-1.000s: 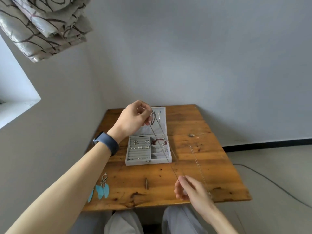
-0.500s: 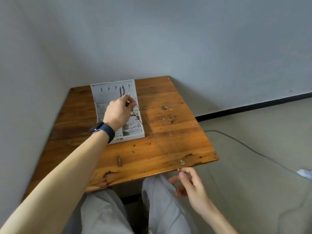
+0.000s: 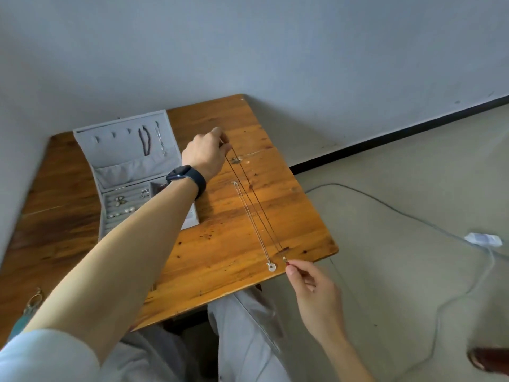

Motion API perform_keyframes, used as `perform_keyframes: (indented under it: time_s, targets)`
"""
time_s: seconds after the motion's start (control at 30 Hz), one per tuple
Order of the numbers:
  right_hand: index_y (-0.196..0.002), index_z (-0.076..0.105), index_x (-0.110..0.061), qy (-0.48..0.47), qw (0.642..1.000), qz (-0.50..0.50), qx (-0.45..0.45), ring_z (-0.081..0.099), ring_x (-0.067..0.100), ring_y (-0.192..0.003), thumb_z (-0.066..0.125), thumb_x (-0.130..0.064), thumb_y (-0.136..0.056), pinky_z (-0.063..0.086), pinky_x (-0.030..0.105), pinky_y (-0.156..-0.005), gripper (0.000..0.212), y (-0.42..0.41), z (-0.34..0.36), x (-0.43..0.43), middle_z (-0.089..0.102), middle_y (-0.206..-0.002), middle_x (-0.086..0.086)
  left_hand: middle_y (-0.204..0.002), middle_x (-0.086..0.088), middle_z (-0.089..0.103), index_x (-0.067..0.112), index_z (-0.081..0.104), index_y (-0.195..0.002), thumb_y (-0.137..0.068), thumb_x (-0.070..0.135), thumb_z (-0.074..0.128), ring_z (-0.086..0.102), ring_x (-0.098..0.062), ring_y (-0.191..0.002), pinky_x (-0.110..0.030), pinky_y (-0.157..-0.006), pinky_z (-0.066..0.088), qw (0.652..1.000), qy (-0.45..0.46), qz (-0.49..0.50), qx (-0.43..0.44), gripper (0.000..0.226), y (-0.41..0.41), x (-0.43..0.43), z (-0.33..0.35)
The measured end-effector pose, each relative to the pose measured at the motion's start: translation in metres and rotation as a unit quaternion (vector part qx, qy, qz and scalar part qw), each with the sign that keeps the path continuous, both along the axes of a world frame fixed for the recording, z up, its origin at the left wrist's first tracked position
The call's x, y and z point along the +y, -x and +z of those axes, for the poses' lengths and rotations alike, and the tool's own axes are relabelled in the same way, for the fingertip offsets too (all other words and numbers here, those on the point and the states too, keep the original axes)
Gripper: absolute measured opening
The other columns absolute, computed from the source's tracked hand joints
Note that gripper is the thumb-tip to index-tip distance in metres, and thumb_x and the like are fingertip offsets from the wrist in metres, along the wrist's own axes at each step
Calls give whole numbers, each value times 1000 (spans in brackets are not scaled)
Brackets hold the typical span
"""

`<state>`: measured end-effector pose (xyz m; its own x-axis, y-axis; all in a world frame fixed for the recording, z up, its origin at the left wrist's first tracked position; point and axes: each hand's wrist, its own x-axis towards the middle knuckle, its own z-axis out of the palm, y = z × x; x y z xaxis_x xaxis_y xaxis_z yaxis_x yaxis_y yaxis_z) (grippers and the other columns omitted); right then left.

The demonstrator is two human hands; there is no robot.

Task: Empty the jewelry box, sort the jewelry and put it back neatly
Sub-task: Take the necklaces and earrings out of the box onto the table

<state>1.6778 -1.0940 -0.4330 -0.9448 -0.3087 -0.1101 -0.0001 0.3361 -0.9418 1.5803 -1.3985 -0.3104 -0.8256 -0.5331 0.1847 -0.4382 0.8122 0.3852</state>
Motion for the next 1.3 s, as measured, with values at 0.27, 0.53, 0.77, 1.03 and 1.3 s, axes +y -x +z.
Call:
perform_keyframes:
  time_s: [0.27, 0.53, 0.77, 1.03, 1.3]
  targets:
    - [-91, 66, -45, -115, 985, -16, 126, 59, 0, -91, 66, -45, -87, 43, 10, -70, 4, 13, -11, -11, 60, -94, -25, -109, -8, 70, 20, 64, -108, -100, 31, 56, 64, -33, -97, -45, -84, 55, 997, -1, 1, -71, 16, 39, -8, -42]
    - [-97, 75, -30, -121, 956, -15, 265, 56, 8, -84, 65, -41, -93, 46, 16, -66, 16, 19, -33, -11, 55, -95, -15, -111, -9, 65, 22, 70, -109, -98, 33, 59, 61, -33, -100, -46, -81, 54, 997, -6, -13, -73, 19, 50, -18, -75]
    - [-99, 76, -26, -108, 953, -24, 281, 56, 10, -85, 66, -40, -93, 48, 18, -69, 19, 19, -38, -10, 57, -96, -11, -112, -2, 58, 29, 76, -106, -95, 38, 63, 56, -23, -100, -37, -72, 48, 999, -27, -11, -33, 19, 50, -26, -88]
    - [-101, 77, -25, -108, 957, -25, 267, 54, 7, -89, 68, -37, -92, 45, 14, -75, 19, 17, -34, -11, 56, -97, -12, -114, 0, 60, 28, 76, -109, -94, 40, 64, 56, -22, -103, -40, -81, 53, 998, -53, -22, -27, 22, 48, -31, -91]
    - [-103, 75, -28, -101, 968, -2, 230, 55, 2, -93, 62, -42, -93, 41, 4, -77, 22, 16, -25, -6, 53, -100, -16, -128, -9, 53, 27, 63, -132, -102, 40, 49, 55, -22, -102, -30, -78, 43, 994, -61, -52, -75, 36, 42, -22, -71]
